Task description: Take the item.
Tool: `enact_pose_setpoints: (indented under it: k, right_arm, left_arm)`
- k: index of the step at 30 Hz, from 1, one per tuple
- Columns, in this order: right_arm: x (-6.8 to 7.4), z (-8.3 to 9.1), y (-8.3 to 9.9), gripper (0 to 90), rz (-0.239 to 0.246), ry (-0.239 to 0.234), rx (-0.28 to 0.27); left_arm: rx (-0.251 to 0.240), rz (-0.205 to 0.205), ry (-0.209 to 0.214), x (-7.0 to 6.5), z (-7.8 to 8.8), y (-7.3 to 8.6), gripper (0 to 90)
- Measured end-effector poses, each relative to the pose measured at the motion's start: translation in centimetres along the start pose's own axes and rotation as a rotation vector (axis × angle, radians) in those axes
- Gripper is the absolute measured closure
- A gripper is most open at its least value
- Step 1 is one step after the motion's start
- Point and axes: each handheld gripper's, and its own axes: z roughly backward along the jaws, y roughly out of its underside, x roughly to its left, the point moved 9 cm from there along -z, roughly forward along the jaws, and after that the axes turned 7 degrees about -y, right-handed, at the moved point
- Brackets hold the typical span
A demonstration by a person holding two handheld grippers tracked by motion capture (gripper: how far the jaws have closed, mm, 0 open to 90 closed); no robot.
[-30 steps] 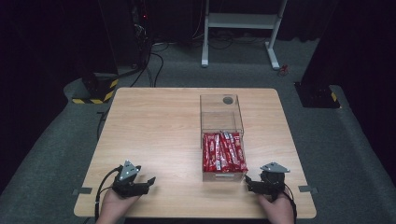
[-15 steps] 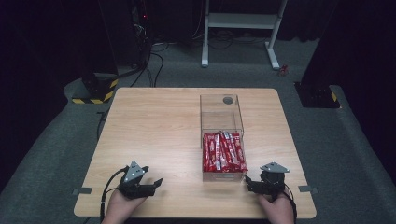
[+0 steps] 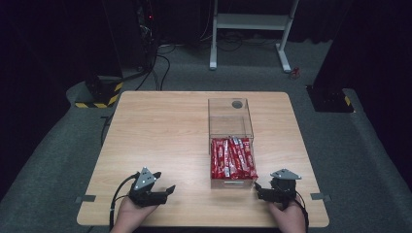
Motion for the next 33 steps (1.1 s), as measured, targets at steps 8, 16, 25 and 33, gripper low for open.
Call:
enact_pose_setpoints:
  k: [8, 16, 25, 33]
  right_arm:
    - [0.0, 0.0, 0.0, 8.0, 0.000, 0.000, 0.000]
    - [0.0, 0.0, 0.0, 8.1, 0.000, 0.000, 0.000]
    - [0.0, 0.0, 0.0, 8.0, 0.001, -0.001, 0.000]
    - [0.1, 0.0, 0.0, 8.1, 0.001, -0.004, 0.000]
  left_arm:
    - [-0.027, -0.012, 0.019, -1.1, -0.1, -1.3, 25.7]
    - [-0.053, -0.024, 0.038, -2.3, 0.0, -2.5, 26.1]
    - [-0.064, -0.036, 0.047, -2.9, 0.0, -3.6, 26.5]
    - [-0.086, -0.043, 0.061, -3.6, 0.1, -4.8, 26.9]
